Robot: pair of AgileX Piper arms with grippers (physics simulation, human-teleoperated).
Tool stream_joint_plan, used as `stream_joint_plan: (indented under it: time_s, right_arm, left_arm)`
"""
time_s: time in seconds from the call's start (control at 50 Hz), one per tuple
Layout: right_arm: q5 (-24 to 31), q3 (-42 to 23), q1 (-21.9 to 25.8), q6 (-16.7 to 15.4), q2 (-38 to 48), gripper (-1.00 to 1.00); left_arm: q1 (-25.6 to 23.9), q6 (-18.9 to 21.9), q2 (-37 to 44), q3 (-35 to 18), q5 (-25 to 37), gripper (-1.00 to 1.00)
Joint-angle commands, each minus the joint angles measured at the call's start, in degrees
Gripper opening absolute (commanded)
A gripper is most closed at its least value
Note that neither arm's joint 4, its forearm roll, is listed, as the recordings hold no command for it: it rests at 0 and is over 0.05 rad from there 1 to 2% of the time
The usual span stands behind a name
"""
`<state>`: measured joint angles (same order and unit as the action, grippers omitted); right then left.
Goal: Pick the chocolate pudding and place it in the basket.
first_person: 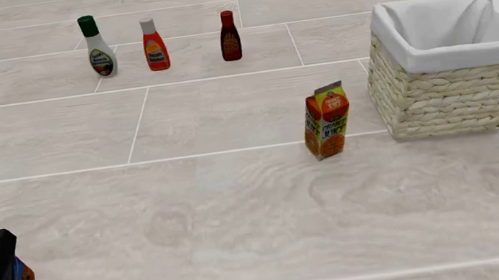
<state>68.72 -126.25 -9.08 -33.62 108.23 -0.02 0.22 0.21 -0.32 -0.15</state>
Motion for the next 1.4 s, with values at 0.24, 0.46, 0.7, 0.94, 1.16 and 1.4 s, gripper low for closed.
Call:
stream_joint_plan:
  time_s: [0.24,0.46,0.7,0.94,1.16,1.4]
  right_arm:
    - [1.1,-5.6,0.2,-0.3,5.3,-1.0]
    - [1.2,-8.1,0.4,-0.1,7.8,-1.0]
    - [1.2,-11.7,0.4,0.2,11.3,-1.0]
    - [1.2,-14.1,0.5,0.5,14.3,-1.0]
    - [1.2,-15.4,0.3,0.6,16.3,-1.0]
    - [1.2,-16.7,0.3,0.9,18.3,-1.0]
  left_arm:
    - [0.1,0.0,0.0,0.1,-0.1,1.0]
    - [0.1,0.0,0.0,0.1,-0.1,1.0]
    - [0.1,0.0,0.0,0.1,-0.1,1.0]
    - [0.1,0.0,0.0,0.1,-0.1,1.0]
    - [0.1,0.0,0.0,0.1,-0.1,1.0]
    - [0.1,0.0,0.0,0.1,-0.1,1.0]
